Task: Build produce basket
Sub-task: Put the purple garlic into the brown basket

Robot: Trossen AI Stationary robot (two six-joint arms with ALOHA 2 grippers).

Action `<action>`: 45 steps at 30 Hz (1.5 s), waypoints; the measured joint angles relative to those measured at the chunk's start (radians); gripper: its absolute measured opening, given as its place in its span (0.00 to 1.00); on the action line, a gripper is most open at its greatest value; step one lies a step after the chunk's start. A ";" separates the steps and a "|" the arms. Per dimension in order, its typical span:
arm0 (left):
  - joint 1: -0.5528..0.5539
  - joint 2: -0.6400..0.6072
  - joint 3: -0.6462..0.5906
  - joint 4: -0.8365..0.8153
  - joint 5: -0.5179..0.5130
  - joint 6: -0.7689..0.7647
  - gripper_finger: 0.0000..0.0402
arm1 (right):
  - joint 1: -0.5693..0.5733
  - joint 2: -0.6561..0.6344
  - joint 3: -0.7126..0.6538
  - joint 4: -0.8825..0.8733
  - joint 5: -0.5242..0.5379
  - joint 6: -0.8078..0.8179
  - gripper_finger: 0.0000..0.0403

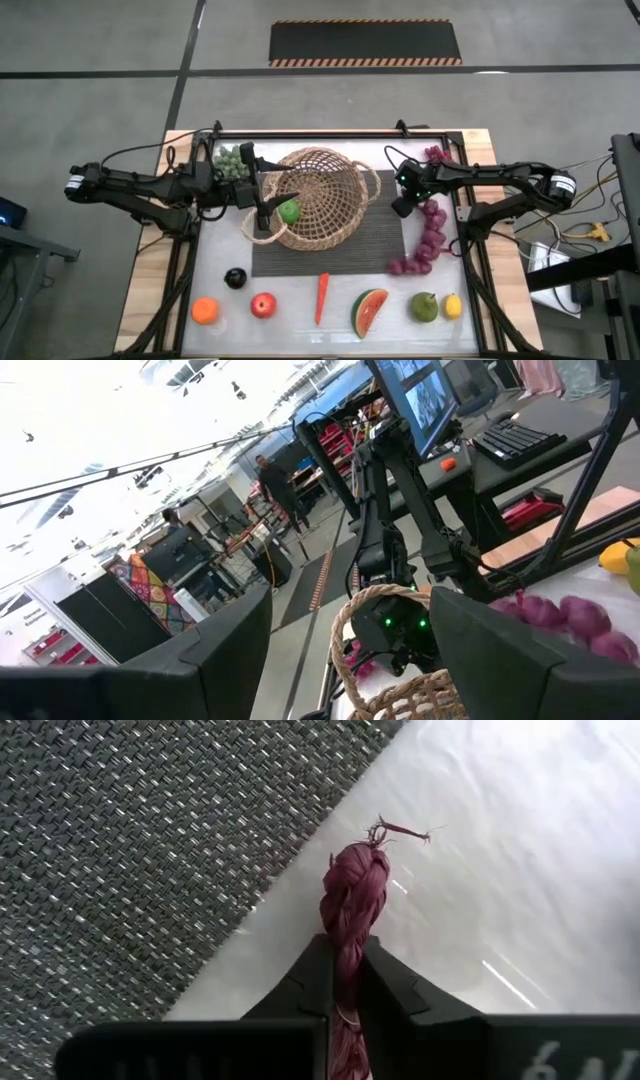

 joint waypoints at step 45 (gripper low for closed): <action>0.000 0.006 -0.002 0.155 -0.001 -0.005 0.63 | 0.000 -0.247 1.157 -0.214 0.044 -0.321 0.03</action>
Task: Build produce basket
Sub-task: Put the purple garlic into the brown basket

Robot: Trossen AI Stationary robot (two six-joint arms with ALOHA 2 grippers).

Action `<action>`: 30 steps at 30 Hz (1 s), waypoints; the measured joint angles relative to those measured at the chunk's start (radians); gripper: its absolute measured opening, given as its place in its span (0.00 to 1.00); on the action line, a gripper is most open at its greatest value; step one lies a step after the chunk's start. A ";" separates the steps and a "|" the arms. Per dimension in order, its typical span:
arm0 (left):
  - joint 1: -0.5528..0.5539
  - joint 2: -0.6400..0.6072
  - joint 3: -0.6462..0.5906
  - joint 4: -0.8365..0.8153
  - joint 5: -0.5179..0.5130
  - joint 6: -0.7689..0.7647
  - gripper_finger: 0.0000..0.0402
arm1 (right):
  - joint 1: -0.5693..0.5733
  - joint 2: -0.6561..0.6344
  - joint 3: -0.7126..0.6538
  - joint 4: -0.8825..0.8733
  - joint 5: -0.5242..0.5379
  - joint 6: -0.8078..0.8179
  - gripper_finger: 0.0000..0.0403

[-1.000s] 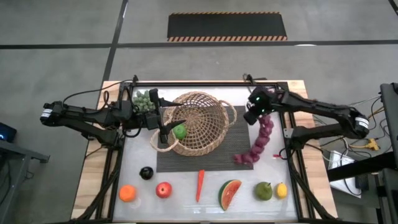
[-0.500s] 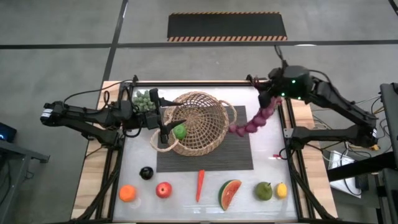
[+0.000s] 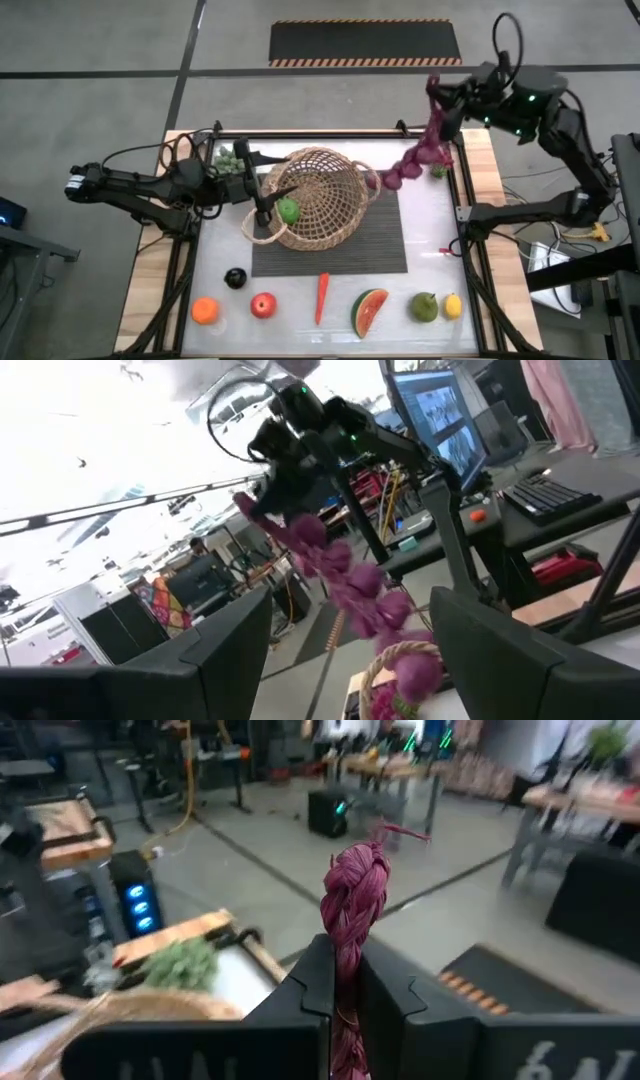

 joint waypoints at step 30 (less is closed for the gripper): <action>-0.014 -0.061 0.000 0.054 -0.278 -0.038 0.63 | 0.089 0.515 0.561 0.237 -0.376 0.134 0.03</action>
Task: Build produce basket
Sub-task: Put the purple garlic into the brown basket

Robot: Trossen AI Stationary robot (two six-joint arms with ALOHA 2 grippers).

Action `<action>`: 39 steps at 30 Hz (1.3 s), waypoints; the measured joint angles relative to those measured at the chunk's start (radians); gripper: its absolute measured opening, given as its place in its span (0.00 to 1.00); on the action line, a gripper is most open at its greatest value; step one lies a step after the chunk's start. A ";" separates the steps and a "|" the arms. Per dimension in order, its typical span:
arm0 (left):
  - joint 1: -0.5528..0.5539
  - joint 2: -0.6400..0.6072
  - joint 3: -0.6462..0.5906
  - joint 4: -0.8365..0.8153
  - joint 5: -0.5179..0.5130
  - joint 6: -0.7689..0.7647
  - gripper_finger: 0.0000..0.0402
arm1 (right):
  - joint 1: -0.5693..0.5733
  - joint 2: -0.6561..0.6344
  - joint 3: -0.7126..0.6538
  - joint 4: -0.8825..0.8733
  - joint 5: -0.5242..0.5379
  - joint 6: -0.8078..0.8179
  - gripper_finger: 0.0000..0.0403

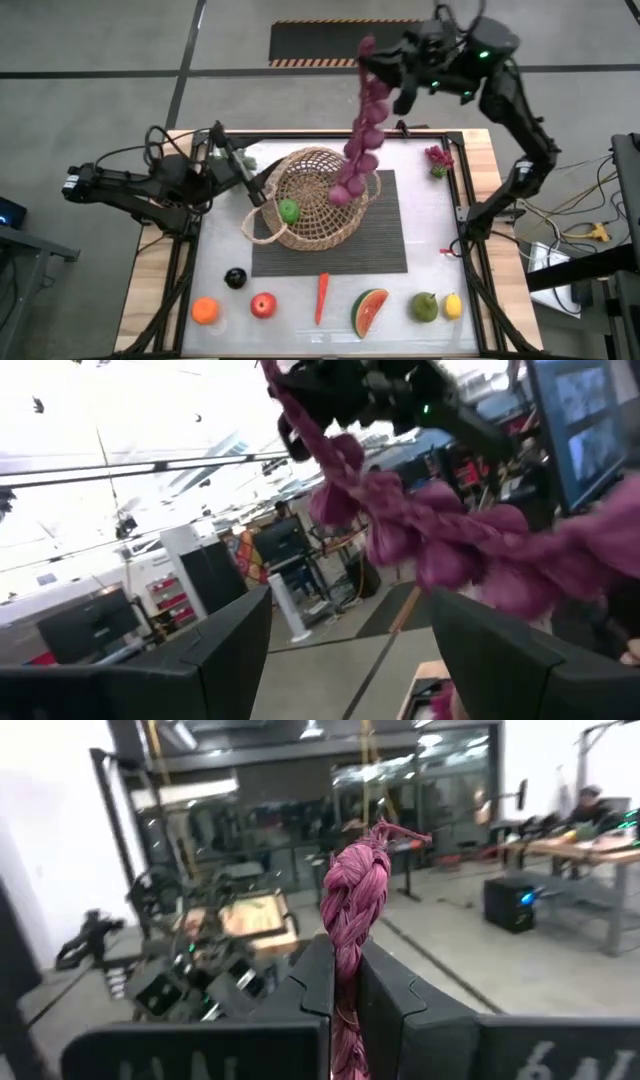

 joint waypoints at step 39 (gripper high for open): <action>-0.197 -0.077 -0.077 -0.003 0.012 -0.016 0.63 | 0.357 0.370 -0.003 -0.493 0.673 -0.182 0.04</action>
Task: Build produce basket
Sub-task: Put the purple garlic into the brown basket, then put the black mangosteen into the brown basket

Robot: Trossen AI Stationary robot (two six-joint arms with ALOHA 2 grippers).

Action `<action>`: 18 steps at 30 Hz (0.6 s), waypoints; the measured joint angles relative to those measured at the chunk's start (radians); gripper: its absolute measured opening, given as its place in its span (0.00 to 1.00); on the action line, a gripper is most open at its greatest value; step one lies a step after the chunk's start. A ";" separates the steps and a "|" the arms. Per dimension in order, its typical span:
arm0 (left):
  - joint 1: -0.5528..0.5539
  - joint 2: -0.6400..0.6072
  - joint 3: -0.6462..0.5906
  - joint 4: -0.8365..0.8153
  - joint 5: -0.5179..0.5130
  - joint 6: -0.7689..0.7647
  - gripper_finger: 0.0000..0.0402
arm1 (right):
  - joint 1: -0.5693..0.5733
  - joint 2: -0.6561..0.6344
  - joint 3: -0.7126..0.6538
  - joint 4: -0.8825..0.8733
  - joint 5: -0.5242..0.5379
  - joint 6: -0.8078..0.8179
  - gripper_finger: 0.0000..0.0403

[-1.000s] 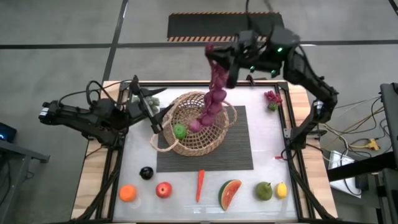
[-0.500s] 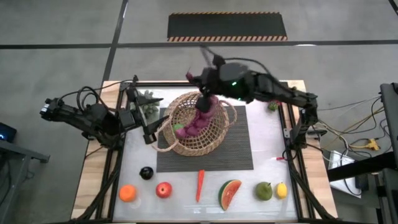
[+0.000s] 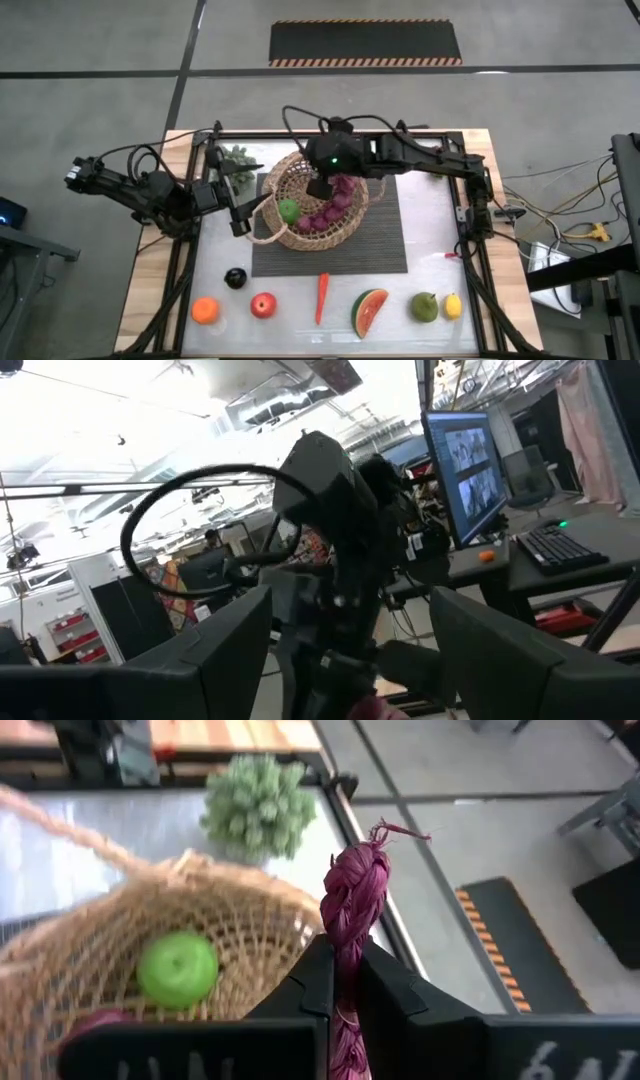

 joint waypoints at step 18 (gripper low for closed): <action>-0.004 0.012 -0.021 -0.003 0.000 -0.058 0.63 | 0.010 -0.032 0.005 -0.183 0.000 0.105 0.49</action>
